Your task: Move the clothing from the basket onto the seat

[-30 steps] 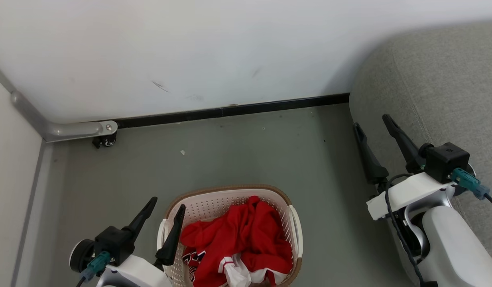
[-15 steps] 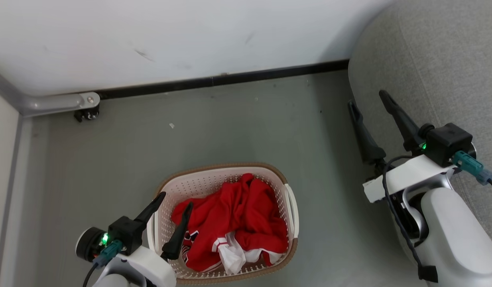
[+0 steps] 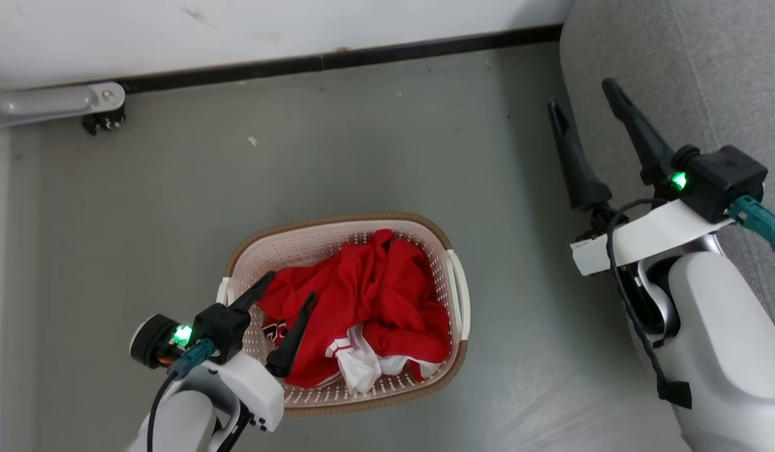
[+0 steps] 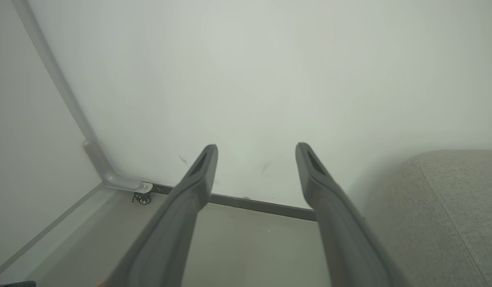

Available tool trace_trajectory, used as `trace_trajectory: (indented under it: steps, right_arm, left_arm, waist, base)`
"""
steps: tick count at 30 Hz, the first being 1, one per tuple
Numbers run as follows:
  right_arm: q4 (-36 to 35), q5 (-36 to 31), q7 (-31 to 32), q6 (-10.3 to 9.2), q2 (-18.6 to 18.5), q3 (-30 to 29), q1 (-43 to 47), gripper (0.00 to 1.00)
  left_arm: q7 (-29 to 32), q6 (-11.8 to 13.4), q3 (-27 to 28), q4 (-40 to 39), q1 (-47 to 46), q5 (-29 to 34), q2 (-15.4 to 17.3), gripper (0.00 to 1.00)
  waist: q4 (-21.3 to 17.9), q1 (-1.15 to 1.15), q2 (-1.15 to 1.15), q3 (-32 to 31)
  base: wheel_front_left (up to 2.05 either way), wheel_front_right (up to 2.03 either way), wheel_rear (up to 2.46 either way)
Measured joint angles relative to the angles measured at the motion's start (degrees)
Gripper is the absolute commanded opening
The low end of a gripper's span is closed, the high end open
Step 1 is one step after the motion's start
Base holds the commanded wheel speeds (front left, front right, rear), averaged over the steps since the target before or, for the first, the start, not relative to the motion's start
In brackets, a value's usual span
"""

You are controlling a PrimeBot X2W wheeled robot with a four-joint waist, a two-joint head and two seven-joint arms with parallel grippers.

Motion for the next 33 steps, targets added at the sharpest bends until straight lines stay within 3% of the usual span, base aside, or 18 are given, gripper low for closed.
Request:
trace_trajectory:
  steps: [33]
  right_arm:
    - [-4.4, -0.4, -0.3, 0.00, 0.7, -1.2, -9.5, 1.00]
  left_arm:
    - [4.0, 0.0, -16.2, 11.7, -16.3, 0.3, 1.1, 1.00]
  waist:
    - [-1.0, 0.00, 0.00, 17.6]
  base:
    - [0.00, 0.00, 0.00]
